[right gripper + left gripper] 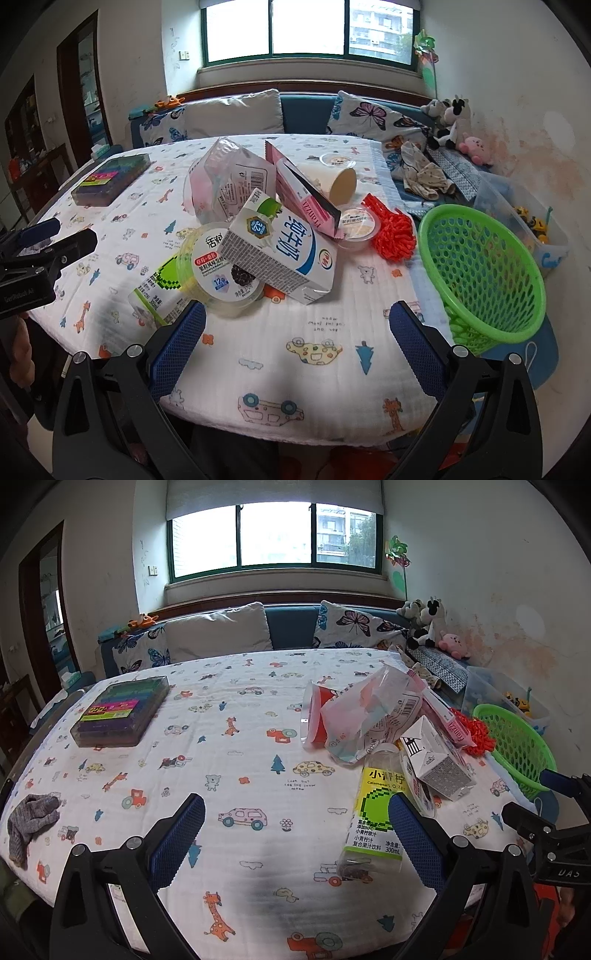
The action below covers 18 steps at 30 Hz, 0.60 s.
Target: Collect trash
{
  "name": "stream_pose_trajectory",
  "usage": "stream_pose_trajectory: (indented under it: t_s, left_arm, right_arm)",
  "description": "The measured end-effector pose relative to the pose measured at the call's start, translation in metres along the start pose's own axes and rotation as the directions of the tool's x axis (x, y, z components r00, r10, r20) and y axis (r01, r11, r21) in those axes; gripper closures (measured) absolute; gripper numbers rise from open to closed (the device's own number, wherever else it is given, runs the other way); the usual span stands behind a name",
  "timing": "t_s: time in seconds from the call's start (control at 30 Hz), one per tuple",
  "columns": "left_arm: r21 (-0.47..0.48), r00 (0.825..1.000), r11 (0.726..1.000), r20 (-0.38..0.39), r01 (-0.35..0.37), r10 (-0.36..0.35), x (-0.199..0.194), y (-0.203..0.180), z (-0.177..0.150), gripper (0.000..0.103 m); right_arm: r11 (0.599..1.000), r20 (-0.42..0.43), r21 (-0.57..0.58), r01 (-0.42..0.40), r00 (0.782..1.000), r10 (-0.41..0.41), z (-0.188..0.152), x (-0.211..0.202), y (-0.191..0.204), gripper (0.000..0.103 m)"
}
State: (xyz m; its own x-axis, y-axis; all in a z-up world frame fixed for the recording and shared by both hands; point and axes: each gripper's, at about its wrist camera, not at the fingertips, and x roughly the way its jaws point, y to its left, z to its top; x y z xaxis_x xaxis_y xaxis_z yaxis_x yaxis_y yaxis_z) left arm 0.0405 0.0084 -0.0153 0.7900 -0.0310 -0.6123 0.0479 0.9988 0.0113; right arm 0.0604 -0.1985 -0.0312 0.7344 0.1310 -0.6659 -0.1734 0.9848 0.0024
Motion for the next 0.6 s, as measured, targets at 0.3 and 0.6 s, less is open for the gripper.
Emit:
stream_pose_trajectory:
  t_s: [0.3,0.6]
  left_arm:
    - [0.007,1.0,1.0,-0.021,-0.003,0.003,0.013,0.002,0.005,0.007]
    - [0.022,0.999,1.0,-0.041,0.004,-0.003,0.032,-0.001,0.016,0.007]
  right_arm:
    - [1.0,0.004,-0.022,-0.011,1.0,0.011,0.017,0.011,-0.003,0.004]
    - [0.999,0.007,-0.045,-0.017,1.0,0.017,0.038,0.026,-0.011,0.005]
